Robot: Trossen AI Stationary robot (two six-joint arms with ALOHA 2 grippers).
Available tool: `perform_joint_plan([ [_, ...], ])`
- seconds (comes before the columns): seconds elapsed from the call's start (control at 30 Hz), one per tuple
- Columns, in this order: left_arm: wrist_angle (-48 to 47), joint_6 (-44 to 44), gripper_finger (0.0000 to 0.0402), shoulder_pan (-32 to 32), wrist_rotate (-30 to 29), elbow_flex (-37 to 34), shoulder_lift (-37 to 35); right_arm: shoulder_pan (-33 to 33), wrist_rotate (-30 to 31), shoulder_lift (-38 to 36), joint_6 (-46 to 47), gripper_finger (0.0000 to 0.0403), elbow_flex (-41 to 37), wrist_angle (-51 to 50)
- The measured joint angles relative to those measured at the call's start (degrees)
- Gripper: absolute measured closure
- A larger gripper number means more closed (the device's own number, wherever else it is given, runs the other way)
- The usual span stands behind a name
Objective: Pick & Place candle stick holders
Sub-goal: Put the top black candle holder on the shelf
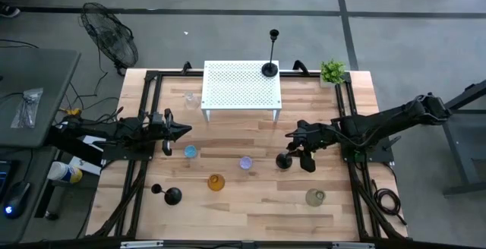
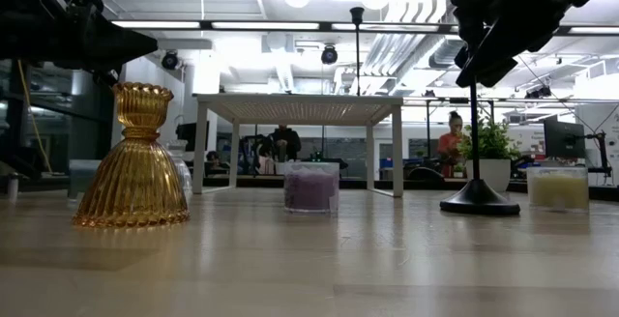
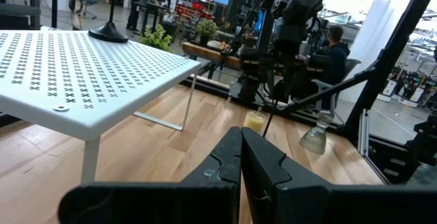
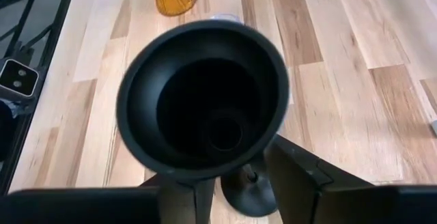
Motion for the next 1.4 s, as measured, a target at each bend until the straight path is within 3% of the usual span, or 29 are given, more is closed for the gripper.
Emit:
perform_joint_plan([
  [0.53,-0.02,0.00,0.0401,0.00,0.00,0.00,0.00,0.00,-0.08,0.00,-0.07,0.0364,0.00,-0.26],
  [1.4,-0.01,0.00,0.0401,0.00,0.02,0.00,0.01,0.00,-1.14,0.00,-0.05,0.0367,0.00,1.82],
])
